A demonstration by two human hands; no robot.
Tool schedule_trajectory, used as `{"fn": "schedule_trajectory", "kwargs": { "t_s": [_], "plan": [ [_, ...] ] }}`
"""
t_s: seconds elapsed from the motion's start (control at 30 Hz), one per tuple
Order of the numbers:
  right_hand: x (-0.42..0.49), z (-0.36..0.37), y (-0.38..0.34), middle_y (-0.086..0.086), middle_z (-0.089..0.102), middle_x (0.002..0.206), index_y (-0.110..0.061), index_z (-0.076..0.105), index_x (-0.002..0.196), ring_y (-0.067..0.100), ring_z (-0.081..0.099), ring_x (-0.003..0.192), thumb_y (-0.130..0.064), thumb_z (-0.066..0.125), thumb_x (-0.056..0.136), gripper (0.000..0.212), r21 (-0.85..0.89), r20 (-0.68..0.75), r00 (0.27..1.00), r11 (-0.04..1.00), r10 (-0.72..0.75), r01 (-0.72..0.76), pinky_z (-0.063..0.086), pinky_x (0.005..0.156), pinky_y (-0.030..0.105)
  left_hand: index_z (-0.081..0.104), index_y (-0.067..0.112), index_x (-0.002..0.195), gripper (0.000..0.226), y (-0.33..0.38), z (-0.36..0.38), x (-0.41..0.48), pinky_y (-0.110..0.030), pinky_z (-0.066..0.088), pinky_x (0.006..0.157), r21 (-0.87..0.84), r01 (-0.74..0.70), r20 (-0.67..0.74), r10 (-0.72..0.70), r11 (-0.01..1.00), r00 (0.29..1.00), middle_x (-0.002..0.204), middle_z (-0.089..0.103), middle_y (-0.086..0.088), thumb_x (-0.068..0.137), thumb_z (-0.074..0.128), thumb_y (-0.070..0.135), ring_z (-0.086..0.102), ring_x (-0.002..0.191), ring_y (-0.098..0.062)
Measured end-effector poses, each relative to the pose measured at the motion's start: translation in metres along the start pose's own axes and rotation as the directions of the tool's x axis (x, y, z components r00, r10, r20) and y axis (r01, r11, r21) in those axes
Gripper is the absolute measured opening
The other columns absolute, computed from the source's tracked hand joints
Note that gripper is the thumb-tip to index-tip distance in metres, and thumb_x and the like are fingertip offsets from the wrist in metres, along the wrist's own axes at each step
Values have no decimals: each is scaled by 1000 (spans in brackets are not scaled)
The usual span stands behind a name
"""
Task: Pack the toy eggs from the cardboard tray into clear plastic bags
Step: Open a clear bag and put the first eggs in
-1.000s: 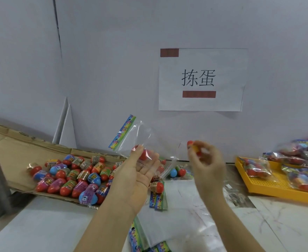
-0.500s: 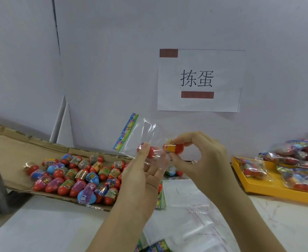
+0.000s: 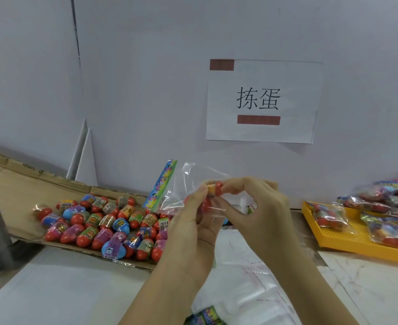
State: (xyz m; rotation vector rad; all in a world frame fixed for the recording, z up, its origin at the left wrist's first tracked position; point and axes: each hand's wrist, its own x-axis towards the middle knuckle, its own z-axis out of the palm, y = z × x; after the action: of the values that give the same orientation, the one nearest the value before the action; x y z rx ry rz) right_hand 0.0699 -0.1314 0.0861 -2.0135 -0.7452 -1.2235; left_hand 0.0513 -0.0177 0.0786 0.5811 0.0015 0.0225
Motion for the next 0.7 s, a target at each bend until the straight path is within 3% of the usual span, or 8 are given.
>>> {"fn": "schedule_trajectory", "kwargs": {
  "t_s": [0.13, 0.23, 0.37, 0.4, 0.47, 0.53, 0.6, 0.7],
  "plan": [
    [-3, 3, 0, -27, 66, 95, -22, 65, 104, 0, 66, 87, -7, 68, 85, 24, 160, 199, 975, 979, 98, -130, 52, 84, 36, 79, 7, 77, 12, 3, -5, 5, -23, 59, 59, -59, -15, -56, 12, 998, 998, 88, 75, -9, 68, 72, 12, 73, 74, -13],
    [-5, 6, 4, -29, 64, 105, -35, 53, 116, 12, 69, 87, -4, 56, 93, 39, 254, 348, 929, 940, 129, -226, 50, 83, 16, 78, 9, 70, 9, 8, -10, 12, -28, 61, 64, -50, -30, -136, 23, 998, 990, 83, 76, -8, 62, 74, 12, 73, 71, -14],
    [-10, 19, 16, -15, 68, 91, -37, 51, 106, 9, 65, 81, -3, 51, 92, 36, 418, 77, 944, 849, 321, -322, 52, 71, 17, 69, 6, 80, 21, 26, -17, 19, -33, 61, 70, -91, -48, -216, 27, 995, 976, 70, 74, -6, 60, 72, 12, 73, 62, -15],
    [-14, 24, 23, -12, 66, 90, -37, 51, 104, 13, 63, 79, 0, 51, 92, 38, 393, 66, 920, 838, 386, -380, 51, 70, 17, 67, 7, 83, 24, 31, -19, 20, -34, 61, 71, -97, -62, -224, 39, 993, 974, 69, 74, -7, 60, 72, 11, 73, 63, -17],
    [-27, 38, 35, -11, 62, 105, -37, 53, 111, 11, 58, 93, -1, 52, 92, 40, 184, 288, 859, 855, 424, -484, 47, 80, 15, 66, 8, 86, 23, 39, -22, 22, -34, 61, 63, -97, -81, -219, 58, 992, 974, 69, 74, -7, 64, 72, 10, 74, 64, -19],
    [-49, 55, 46, -8, 54, 128, -34, 52, 129, 8, 48, 115, -19, 56, 95, 38, -79, 564, 731, 907, 383, -414, 40, 101, 25, 66, 7, 88, 17, 42, -24, 22, -33, 61, 58, -93, -84, -216, 62, 992, 974, 69, 74, -8, 72, 72, 9, 74, 63, -20],
    [-67, 67, 50, -11, 50, 136, -39, 47, 136, 10, 43, 125, -37, 54, 95, 42, -231, 671, 638, 924, 377, -304, 33, 107, 36, 65, 5, 90, 24, 42, -25, 23, -33, 61, 59, -105, -80, -216, 55, 991, 975, 70, 75, -9, 68, 73, 9, 74, 66, -22],
    [-71, 70, 54, -13, 58, 126, -40, 53, 130, 9, 50, 116, -36, 56, 94, 36, -277, 585, 714, 922, 384, -269, 33, 103, 35, 66, 5, 91, 30, 41, -24, 23, -34, 62, 60, -125, -70, -208, 43, 990, 977, 74, 75, -10, 62, 73, 8, 75, 73, -25]
  ]
}}
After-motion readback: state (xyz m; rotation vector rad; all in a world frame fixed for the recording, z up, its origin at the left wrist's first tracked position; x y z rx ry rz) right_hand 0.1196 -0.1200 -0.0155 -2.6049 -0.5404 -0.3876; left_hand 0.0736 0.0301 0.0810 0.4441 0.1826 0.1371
